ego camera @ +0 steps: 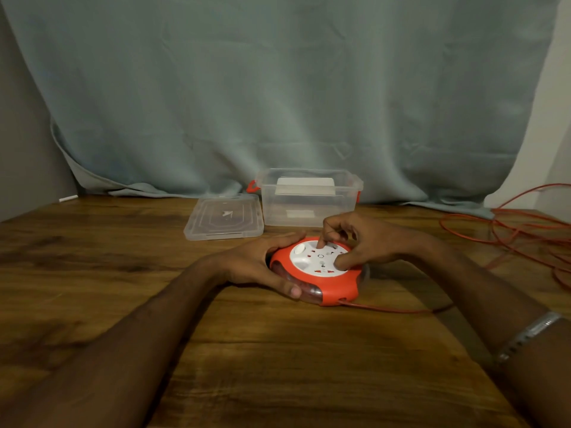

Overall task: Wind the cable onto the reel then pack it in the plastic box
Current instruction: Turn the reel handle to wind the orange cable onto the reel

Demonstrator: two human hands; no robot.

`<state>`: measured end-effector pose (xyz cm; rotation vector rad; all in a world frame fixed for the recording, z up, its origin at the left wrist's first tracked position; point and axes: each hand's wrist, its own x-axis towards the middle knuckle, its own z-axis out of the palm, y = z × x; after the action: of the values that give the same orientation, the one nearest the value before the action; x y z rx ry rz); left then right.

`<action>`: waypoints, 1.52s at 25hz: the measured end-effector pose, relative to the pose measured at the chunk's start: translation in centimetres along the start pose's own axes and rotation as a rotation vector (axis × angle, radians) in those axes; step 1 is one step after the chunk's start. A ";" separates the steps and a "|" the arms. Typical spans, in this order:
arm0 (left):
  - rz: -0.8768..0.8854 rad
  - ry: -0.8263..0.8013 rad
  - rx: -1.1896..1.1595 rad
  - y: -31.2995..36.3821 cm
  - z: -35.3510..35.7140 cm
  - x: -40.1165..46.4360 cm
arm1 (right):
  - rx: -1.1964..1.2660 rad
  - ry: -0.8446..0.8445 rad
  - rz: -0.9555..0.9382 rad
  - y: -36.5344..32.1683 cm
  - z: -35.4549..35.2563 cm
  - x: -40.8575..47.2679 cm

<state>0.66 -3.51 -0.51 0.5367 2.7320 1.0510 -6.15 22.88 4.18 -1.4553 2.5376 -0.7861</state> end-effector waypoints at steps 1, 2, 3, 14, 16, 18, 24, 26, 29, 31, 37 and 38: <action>0.000 0.000 -0.003 0.1 0.0 -0.1 | -0.001 -0.003 0.008 0.1 0.0 0.0; 0.001 0.001 -0.007 0.1 0.0 -0.1 | -0.005 -0.002 0.016 0.1 0.0 0.0; 0.006 0.002 -0.006 0.1 0.0 -0.1 | -0.011 0.001 0.025 0.2 -0.1 0.0; 0.003 0.023 0.016 0.0 0.0 -0.3 | -0.107 0.044 0.043 0.0 0.8 0.4; -0.005 0.025 0.016 0.1 0.0 -0.3 | -0.140 0.057 0.040 -0.1 0.9 0.5; -0.007 0.026 0.018 0.2 0.0 -0.3 | -0.147 0.066 0.049 0.0 1.0 0.6; -0.003 0.024 -0.002 0.2 0.0 -0.3 | -0.106 0.063 0.075 0.0 1.1 0.6; 0.005 0.023 -0.008 0.1 -0.1 -0.2 | -0.102 0.068 0.082 -0.1 1.1 0.6; 0.013 0.028 0.005 0.1 0.0 -0.2 | -0.111 0.093 0.085 -0.1 1.3 0.8; 0.014 0.023 0.006 0.0 0.0 -0.2 | -0.152 0.110 0.087 -0.4 1.3 0.9; 0.011 0.026 0.007 0.0 0.1 -0.2 | -0.262 0.113 0.058 -1.5 1.5 0.8; 0.014 0.023 0.008 0.1 0.1 -0.2 | -0.268 0.111 0.051 -1.6 1.7 0.8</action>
<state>0.90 -3.52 -0.50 0.5493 2.7573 1.0564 -4.75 20.91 3.64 -1.4468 2.8439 -0.5504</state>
